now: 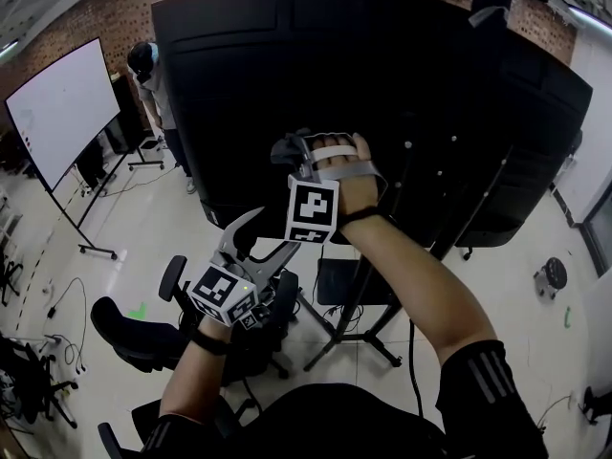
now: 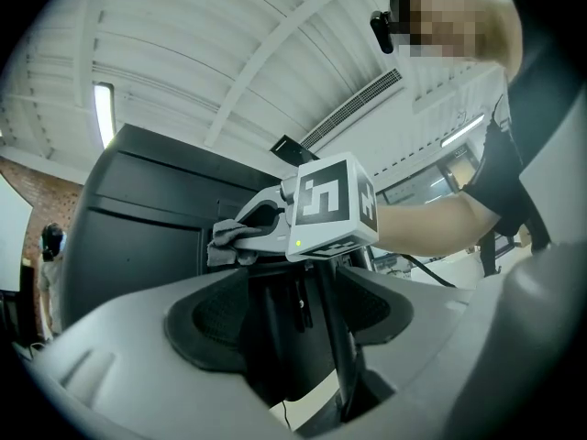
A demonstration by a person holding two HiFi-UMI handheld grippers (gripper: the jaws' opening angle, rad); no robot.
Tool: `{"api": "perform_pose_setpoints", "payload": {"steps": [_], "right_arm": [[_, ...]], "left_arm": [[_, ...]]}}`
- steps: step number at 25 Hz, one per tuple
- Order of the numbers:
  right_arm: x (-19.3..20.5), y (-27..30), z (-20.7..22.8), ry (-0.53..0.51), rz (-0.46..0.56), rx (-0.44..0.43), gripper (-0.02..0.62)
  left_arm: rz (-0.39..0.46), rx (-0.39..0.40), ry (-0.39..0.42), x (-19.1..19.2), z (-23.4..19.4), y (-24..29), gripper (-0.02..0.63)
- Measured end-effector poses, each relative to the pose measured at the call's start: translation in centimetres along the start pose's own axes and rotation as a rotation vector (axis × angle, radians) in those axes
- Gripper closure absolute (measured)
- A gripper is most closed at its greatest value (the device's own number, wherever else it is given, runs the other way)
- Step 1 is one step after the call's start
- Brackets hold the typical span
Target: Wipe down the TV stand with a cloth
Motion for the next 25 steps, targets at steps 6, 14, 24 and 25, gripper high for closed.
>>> {"api": "perform_pose_setpoints", "payload": {"steps": [6, 14, 24, 25], "right_arm": [[-0.5, 0.6, -0.2, 0.008, 0.027, 0.011, 0.537], [-0.4, -1.2, -0.3, 0.127, 0.14, -0.034, 0.537], [6.5, -9.1, 1.6, 0.53, 0.329, -0.111, 0.535], [7.4, -9.8, 2.0, 0.56, 0.334, -0.105, 0.535]], "left_arm": [[-0.008, -0.023, -0.001, 0.4, -0.5, -0.7, 0.282], [-0.013, -0.027, 0.001, 0.4, -0.2, 0.2, 0.282], [0.018, 0.036, -0.002, -0.4, 3.5, 3.8, 0.282], [0.021, 0.045, -0.002, -0.6, 4.0, 4.3, 0.282]]}}
Point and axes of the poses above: the fingertips, and each gripper's own axes: y forward along the fingers, z to its right, x out of its underside, the point moved 8 cm from there along -y, backward along the fingers
